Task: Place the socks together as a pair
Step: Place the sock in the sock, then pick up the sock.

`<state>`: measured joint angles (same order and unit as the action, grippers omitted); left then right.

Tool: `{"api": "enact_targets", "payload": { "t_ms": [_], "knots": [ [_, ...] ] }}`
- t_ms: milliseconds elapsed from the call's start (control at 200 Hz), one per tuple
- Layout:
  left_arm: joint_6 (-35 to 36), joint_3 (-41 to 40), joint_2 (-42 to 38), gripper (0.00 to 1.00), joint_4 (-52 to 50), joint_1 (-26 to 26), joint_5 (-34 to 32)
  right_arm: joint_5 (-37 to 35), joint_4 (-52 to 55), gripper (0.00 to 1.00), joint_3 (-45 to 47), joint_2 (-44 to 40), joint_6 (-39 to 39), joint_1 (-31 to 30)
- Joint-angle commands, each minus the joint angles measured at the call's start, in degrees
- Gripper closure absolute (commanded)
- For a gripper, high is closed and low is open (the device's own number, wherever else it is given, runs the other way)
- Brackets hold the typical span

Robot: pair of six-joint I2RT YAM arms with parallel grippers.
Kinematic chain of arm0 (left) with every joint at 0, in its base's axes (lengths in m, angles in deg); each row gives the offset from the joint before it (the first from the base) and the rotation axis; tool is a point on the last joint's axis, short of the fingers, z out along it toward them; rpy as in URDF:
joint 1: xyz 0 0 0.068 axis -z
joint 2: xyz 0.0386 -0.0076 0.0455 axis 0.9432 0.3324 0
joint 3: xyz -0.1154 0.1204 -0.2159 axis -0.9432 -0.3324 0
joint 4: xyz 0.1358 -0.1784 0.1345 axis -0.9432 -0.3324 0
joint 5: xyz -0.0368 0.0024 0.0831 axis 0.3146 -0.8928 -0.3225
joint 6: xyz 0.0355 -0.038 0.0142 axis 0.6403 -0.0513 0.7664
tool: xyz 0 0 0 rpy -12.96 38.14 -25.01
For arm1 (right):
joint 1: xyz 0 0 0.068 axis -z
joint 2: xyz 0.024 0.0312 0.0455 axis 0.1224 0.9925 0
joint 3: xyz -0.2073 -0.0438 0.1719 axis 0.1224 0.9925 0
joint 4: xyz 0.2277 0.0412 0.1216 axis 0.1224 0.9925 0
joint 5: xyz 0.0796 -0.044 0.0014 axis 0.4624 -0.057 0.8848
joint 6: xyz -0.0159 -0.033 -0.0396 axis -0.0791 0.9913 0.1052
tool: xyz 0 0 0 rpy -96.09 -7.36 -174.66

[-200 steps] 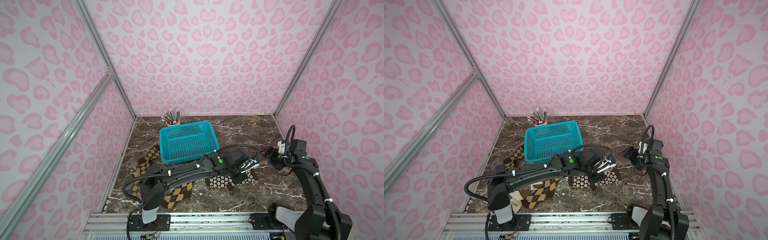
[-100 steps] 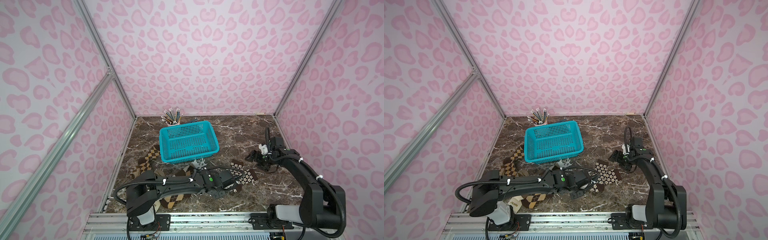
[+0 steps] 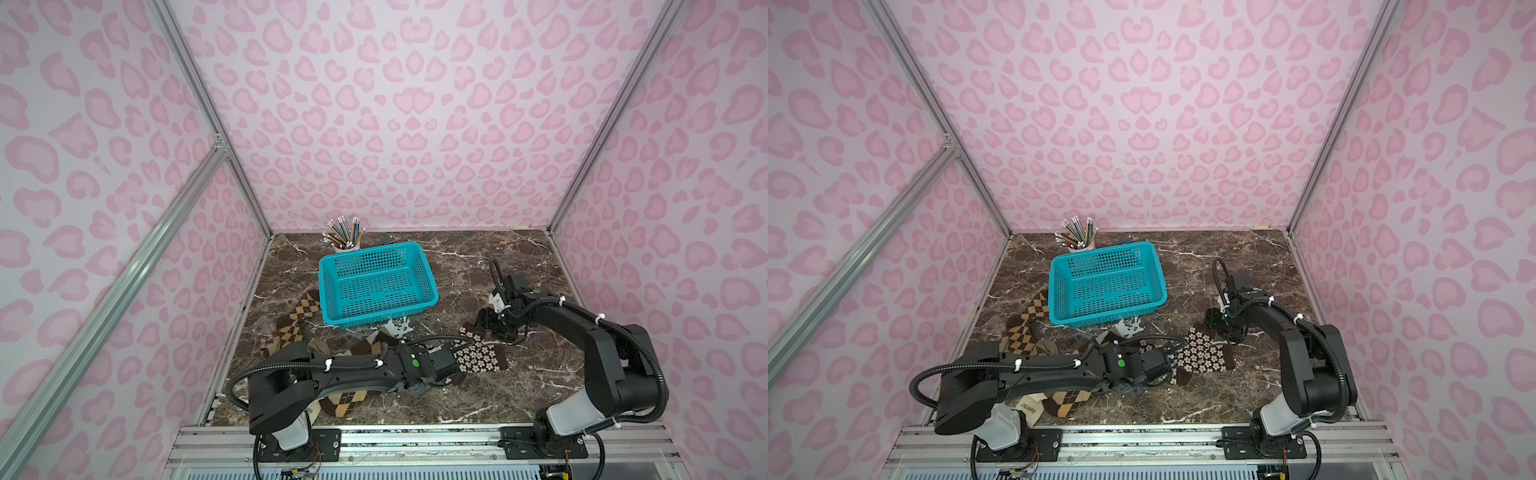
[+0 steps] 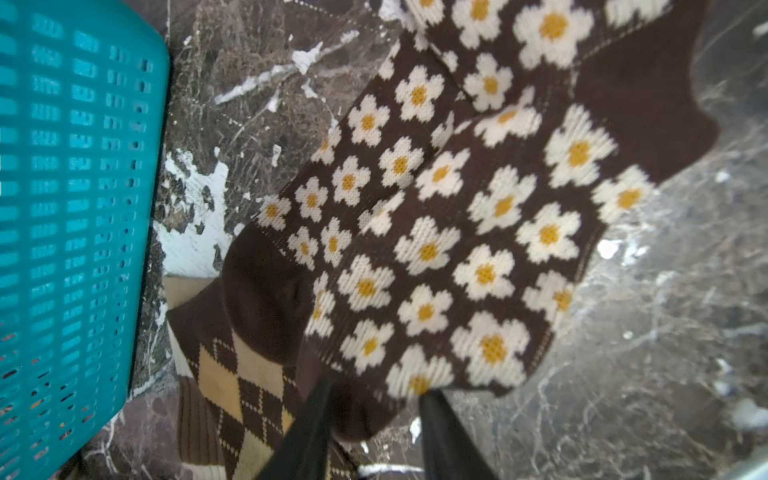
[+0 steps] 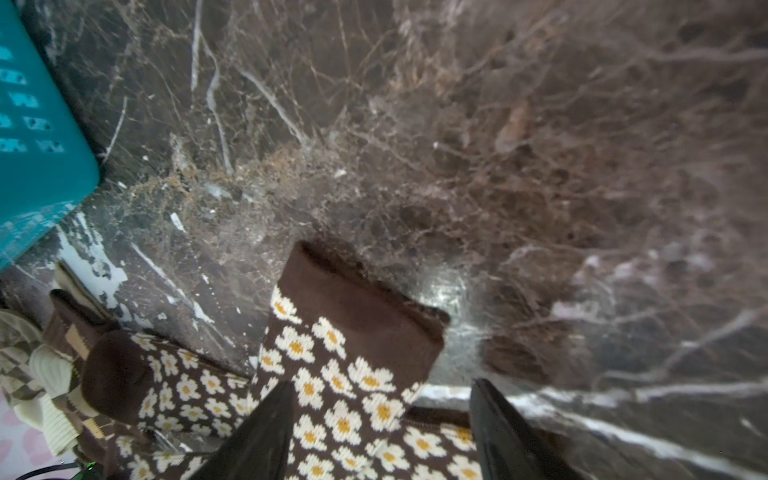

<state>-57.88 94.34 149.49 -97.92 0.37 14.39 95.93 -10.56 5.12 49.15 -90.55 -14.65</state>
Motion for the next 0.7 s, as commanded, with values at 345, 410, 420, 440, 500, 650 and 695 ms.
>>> {"api": "enact_targets", "payload": {
  "t_ms": [345,410,420,440,500,650,695],
  "knots": [
    [-20.8,-8.7,-16.2,0.00,10.1,-12.7,28.3,-1.9,-8.0,0.63,0.5,3.6,3.1,-1.0],
    [-23.9,-10.9,-16.6,0.01,12.7,-14.1,32.3,-1.3,-8.8,0.69,1.0,3.8,2.7,-1.0],
    [-24.4,-11.2,-16.6,0.02,13.0,-14.3,32.9,-1.1,-8.9,0.71,1.1,3.8,2.6,-0.9],
    [-25.3,-12.0,-16.5,0.02,13.7,-14.6,34.1,-1.0,-9.0,0.73,1.3,3.8,2.5,-1.0],
    [-28.2,-14.2,-15.7,0.04,16.0,-14.8,37.1,-0.9,-9.2,0.77,1.7,3.7,2.4,-1.0],
    [-35.1,-20.0,-15.7,0.12,20.4,-14.8,41.0,-0.9,-8.4,0.82,2.0,2.9,2.4,-1.1],
    [-36.1,-21.4,-16.1,0.13,20.5,-14.7,40.3,-0.8,-8.4,0.82,2.2,2.8,2.4,-1.0]
  ]
}}
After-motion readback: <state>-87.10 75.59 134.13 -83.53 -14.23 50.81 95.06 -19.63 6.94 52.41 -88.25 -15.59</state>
